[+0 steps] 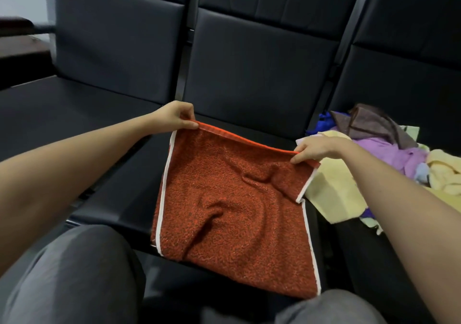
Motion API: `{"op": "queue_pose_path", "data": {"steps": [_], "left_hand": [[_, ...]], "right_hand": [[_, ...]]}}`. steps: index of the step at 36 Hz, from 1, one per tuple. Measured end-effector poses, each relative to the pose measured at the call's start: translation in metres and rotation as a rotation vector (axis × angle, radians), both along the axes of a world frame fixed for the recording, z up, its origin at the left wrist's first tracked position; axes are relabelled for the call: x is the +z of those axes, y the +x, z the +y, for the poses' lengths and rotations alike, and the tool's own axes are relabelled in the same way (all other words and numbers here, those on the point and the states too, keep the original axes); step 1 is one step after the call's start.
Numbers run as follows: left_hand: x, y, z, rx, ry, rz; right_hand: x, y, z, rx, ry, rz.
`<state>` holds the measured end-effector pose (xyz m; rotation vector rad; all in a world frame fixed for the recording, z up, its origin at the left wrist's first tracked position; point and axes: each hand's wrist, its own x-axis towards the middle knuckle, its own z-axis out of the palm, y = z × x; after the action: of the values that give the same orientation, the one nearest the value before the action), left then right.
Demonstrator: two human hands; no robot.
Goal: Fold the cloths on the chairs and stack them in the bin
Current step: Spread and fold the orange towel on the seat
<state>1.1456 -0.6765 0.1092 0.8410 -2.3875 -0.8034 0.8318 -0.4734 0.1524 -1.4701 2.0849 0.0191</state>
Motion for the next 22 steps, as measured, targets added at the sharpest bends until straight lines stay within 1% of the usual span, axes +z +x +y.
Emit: {"op": "queue_pose_path", "data": {"steps": [4, 6, 7, 9, 11, 13, 15, 18, 20, 22], "left_hand": [[0.004, 0.001, 0.003, 0.008, 0.049, 0.059], [0.005, -0.002, 0.004, 0.039, 0.019, 0.017], [0.006, -0.003, 0.005, 0.064, -0.017, -0.038], [0.009, -0.004, 0.006, 0.121, -0.135, -0.215], [0.013, -0.004, 0.010, 0.177, -0.252, -0.371], [0.018, -0.006, 0.016, 0.213, -0.280, -0.421], [0.021, -0.010, 0.021, 0.228, -0.286, -0.429], [0.026, -0.019, 0.025, 0.264, -0.278, -0.473], [0.029, -0.026, 0.027, 0.290, -0.232, -0.505], [0.030, -0.035, 0.027, 0.269, -0.096, -0.466]], "right_hand": [[0.000, -0.010, 0.010, -0.028, -0.118, -0.043], [0.001, -0.010, 0.012, -0.003, -0.205, -0.006], [0.001, -0.008, 0.012, 0.014, -0.241, 0.021], [0.002, -0.002, 0.010, 0.042, -0.272, 0.063], [0.003, 0.004, 0.007, 0.084, -0.229, 0.205], [0.000, 0.007, 0.002, 0.095, -0.177, 0.365], [-0.002, 0.010, -0.001, 0.036, -0.156, 0.487], [-0.001, 0.019, 0.001, -0.094, -0.215, 0.638], [0.000, 0.022, -0.002, -0.206, -0.212, 0.658], [0.002, 0.024, -0.007, -0.291, -0.149, 0.611]]}}
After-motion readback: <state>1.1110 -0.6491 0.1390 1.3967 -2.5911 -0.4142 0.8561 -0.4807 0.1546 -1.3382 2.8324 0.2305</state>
